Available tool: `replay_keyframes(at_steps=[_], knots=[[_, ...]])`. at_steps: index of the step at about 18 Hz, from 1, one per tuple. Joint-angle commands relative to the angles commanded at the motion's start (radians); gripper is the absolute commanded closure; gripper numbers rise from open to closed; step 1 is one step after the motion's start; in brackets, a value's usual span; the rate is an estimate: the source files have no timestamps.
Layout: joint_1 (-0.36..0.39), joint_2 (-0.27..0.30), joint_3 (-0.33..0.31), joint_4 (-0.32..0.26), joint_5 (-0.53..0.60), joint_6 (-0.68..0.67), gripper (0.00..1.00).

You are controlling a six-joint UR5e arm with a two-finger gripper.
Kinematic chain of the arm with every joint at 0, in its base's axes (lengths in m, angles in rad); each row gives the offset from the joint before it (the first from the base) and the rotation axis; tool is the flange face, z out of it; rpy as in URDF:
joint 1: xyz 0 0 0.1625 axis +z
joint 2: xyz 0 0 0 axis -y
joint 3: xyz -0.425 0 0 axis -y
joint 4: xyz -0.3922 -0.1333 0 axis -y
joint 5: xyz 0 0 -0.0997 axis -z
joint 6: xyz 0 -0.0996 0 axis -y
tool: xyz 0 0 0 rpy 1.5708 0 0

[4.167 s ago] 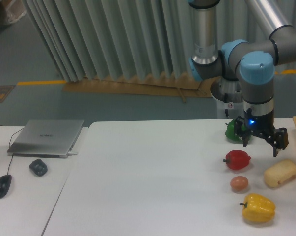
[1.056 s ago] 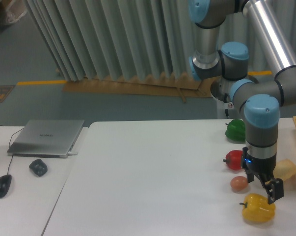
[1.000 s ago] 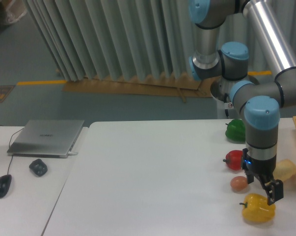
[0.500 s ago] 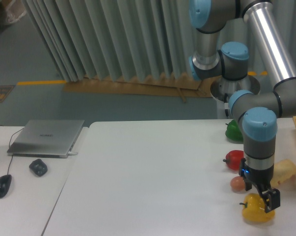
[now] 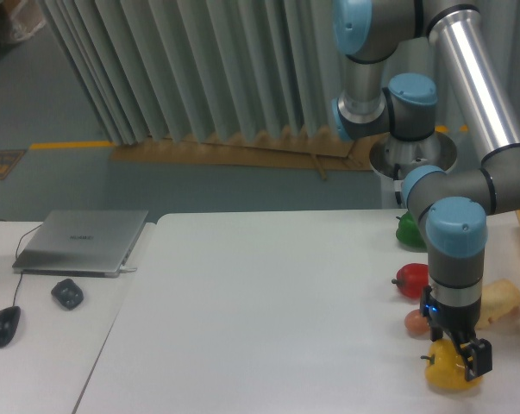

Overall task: Place the yellow pepper in a basket
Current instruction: 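Close the gripper on the yellow pepper's stem and lift it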

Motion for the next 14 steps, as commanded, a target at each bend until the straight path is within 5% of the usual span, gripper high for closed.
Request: replay_keyframes(at_steps=[5,9,14], knots=[[-0.003,-0.005,-0.006,0.000,0.003,-0.002,0.00],[-0.012,-0.011,-0.020,0.000,0.014,-0.011,0.35],[-0.012,-0.005,-0.021,-0.002,0.014,-0.015,0.43]])
